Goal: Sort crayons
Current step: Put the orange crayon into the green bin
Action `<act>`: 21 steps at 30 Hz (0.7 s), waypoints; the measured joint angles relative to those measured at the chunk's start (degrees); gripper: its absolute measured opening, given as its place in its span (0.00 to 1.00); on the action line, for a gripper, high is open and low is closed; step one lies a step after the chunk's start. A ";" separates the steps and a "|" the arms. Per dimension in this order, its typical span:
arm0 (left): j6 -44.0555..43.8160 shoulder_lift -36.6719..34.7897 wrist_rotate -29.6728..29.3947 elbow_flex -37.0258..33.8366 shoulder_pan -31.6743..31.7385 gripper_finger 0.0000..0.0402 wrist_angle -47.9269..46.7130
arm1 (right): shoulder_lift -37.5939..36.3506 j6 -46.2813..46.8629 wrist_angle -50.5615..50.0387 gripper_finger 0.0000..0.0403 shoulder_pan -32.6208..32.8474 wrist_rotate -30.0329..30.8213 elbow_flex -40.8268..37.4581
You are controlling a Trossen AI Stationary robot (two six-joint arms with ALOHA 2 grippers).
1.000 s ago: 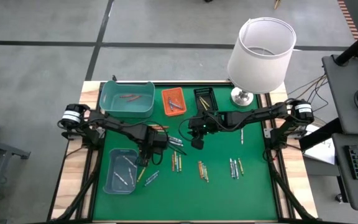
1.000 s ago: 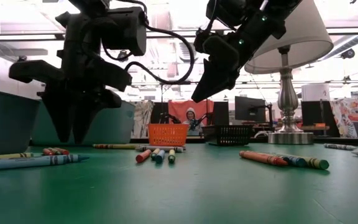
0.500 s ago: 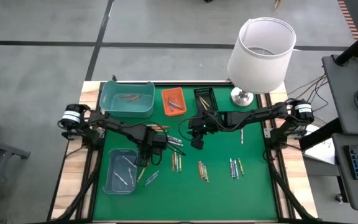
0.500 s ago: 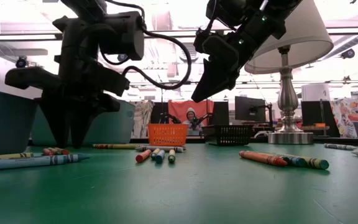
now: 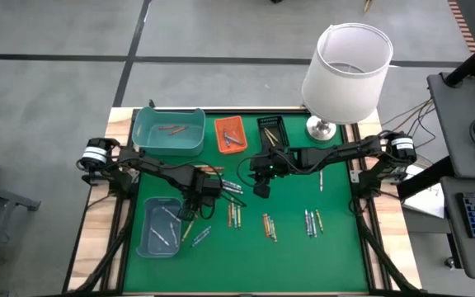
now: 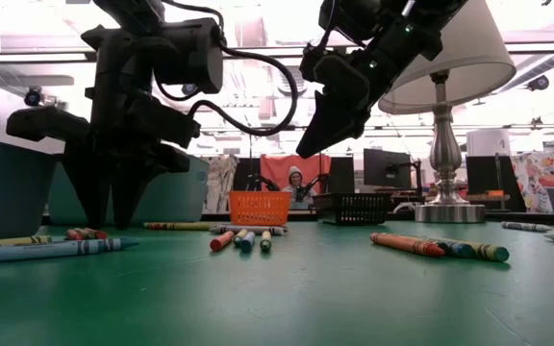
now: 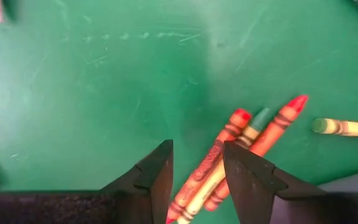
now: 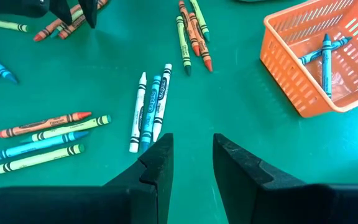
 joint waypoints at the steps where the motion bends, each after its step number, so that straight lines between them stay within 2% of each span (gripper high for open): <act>1: 0.22 0.00 -1.30 0.00 0.00 0.31 0.00 | 0.00 -0.03 0.00 0.25 0.00 0.01 0.00; 4: 1.18 0.00 -5.28 0.00 0.07 0.31 -0.01 | 0.00 -0.11 0.00 0.25 0.00 0.01 0.00; 10: 3.69 0.00 -7.13 0.00 0.22 0.31 0.26 | 0.00 0.03 -0.02 0.25 0.00 0.01 0.00; 16: 3.82 -0.02 -17.00 0.01 0.45 0.28 1.38 | 0.00 0.04 0.00 0.25 0.00 0.01 0.00; 21: 3.37 -0.35 -17.74 0.61 1.22 0.25 1.36 | -0.01 0.07 0.85 0.25 0.00 0.01 0.00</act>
